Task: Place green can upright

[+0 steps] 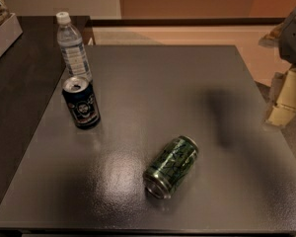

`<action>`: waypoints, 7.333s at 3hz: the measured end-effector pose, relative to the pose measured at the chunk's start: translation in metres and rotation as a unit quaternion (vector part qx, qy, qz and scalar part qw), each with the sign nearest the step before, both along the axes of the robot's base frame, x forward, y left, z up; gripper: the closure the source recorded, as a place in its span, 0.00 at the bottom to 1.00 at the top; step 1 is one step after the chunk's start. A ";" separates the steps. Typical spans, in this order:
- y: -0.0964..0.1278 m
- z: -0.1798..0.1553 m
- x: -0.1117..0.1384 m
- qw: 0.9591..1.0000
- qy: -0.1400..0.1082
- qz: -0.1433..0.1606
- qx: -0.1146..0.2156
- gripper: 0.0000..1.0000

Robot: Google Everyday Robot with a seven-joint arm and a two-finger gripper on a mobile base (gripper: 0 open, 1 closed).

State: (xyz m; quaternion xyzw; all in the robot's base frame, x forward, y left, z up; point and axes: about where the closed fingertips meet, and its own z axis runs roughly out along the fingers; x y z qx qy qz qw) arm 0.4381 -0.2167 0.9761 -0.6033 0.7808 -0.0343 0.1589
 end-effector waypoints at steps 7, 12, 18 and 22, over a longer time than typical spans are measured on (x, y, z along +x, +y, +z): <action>0.100 -0.060 -0.047 0.928 0.005 0.371 -0.029 0.00; 0.141 -0.130 -0.070 0.864 0.066 0.471 -0.163 0.00; 0.148 -0.074 -0.012 0.866 -0.082 0.473 -0.140 1.00; 0.136 -0.038 0.053 0.754 -0.375 0.507 -0.184 1.00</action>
Offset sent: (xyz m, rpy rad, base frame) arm 0.0012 0.0274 -0.0173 0.0121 0.0824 0.1887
